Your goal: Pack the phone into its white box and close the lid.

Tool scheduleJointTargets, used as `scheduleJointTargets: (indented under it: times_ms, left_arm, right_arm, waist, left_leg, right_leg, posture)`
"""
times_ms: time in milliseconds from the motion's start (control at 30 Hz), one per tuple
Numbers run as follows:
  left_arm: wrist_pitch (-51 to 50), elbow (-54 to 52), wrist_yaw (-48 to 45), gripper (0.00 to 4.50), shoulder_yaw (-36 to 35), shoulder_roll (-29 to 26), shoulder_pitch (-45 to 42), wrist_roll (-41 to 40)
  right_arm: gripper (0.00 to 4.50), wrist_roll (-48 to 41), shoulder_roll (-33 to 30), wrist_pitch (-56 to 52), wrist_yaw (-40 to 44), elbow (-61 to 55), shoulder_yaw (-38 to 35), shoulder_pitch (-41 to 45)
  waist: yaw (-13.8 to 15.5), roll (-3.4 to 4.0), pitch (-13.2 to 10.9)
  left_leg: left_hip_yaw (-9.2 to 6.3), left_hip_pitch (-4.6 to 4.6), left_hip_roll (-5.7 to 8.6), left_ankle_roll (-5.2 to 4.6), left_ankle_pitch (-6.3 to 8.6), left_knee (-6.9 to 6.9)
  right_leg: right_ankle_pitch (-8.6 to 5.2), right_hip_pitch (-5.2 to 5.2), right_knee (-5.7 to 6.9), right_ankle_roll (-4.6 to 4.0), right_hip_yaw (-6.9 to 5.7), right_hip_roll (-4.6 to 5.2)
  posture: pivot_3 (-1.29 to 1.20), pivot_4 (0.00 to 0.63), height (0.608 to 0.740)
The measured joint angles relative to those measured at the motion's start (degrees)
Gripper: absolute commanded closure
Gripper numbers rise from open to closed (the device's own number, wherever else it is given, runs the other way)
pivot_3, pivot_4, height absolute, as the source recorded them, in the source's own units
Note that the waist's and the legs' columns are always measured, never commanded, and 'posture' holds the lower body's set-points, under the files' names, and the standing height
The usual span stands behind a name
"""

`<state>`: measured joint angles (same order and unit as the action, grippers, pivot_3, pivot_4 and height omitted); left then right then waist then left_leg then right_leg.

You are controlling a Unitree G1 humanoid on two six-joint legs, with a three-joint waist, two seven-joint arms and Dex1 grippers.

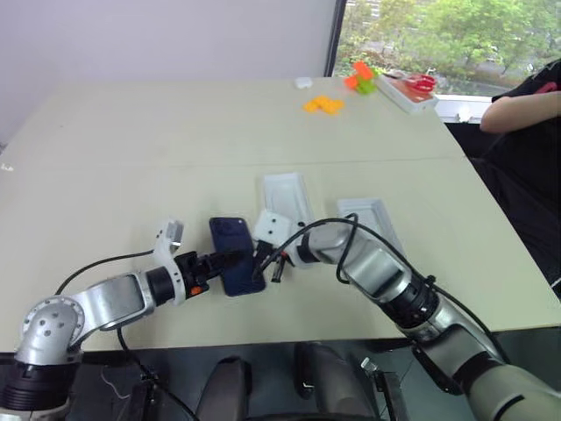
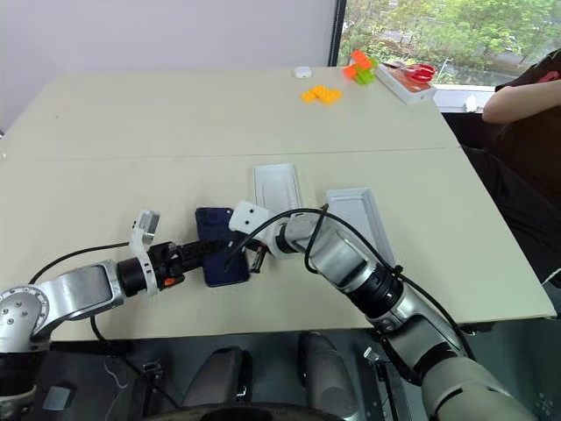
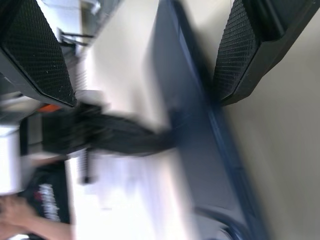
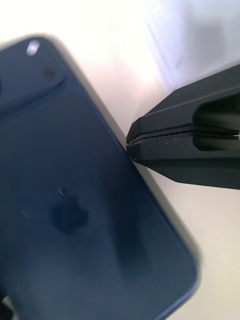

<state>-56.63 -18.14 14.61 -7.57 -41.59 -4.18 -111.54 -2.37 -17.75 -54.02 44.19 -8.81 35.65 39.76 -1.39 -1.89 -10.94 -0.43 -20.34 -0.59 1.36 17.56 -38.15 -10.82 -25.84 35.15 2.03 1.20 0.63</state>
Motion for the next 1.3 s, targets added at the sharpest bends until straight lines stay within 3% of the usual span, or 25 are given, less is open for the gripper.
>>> scheduleJointTargets:
  times_ms: [200,567,667,800,1133,1233,1300]
  left_arm:
    - [-0.17,0.05,3.05,0.05,0.11,-3.28,-0.08,-0.23]
    - [-0.05,0.18,5.63,0.05,0.18,-3.57,0.2,-0.23]
    - [0.1,0.59,5.7,0.83,0.1,-3.2,0.83,-0.23]
    - [0.2,1.23,5.7,2.83,-0.03,-3.19,1.34,-0.23]
    - [0.02,2.12,5.69,2.83,-0.05,-3.19,1.34,-0.23]
    - [-0.03,2.12,5.67,3.66,-0.13,-3.2,1.38,-0.23]
    - [0.14,2.02,4.9,4.45,-0.69,-3.02,1.51,-1.35]
  right_arm:
    - [4.5,-0.19,0.15,0.11,0.4,0.01,0.08,-0.02]
    - [4.5,-0.16,0.35,0.43,0.74,0.13,0.16,-0.02]
    - [4.5,-0.16,0.34,0.48,0.79,0.14,0.16,-0.02]
    - [4.5,-0.12,0.34,0.54,0.79,0.18,0.16,-0.02]
    - [4.5,-0.13,0.36,0.82,0.94,0.24,0.26,-0.01]
    - [4.5,-0.13,0.36,0.82,0.95,0.24,0.26,-0.02]
    - [4.5,-0.1,0.27,0.82,0.95,0.28,0.17,-0.02]
  waist:
    - [-0.12,0.0,0.0]
    - [-0.16,0.01,-0.01]
    - [-0.16,0.01,-0.01]
    - [-0.11,0.01,-0.01]
    - [-0.15,0.01,-0.01]
    - [-0.15,0.01,-0.01]
    - [-0.13,0.01,-0.01]
  left_leg:
    - [-0.05,-0.01,-0.04,0.0,0.0,0.01]
    - [-0.02,-0.03,-0.04,0.0,0.0,0.01]
    - [-0.02,-0.04,-0.04,0.0,0.0,0.01]
    - [-0.02,-0.04,-0.04,0.0,0.0,0.01]
    - [-0.02,-0.05,-0.04,0.01,0.0,0.02]
    - [-0.02,-0.06,-0.04,0.01,0.0,0.02]
    - [-0.02,-0.06,-0.05,0.01,0.0,0.02]
  right_leg:
    - [-0.01,-0.03,0.02,0.0,-0.05,-0.06]
    - [-0.01,-0.05,-0.01,0.0,-0.04,-0.04]
    - [-0.01,-0.05,-0.01,0.0,-0.04,-0.04]
    - [-0.02,-0.06,-0.01,0.0,-0.04,-0.04]
    - [-0.02,-0.08,-0.03,0.0,-0.04,-0.04]
    - [-0.02,-0.09,-0.03,0.0,-0.04,-0.04]
    - [-0.02,-0.09,-0.03,0.0,-0.05,-0.04]
  posture:
    - [0.0,0.15,0.74]
    - [0.0,0.15,0.74]
    - [0.0,0.15,0.74]
    - [0.0,0.15,0.74]
    - [0.0,0.15,0.74]
    - [0.0,0.15,0.74]
    - [0.0,0.15,0.74]
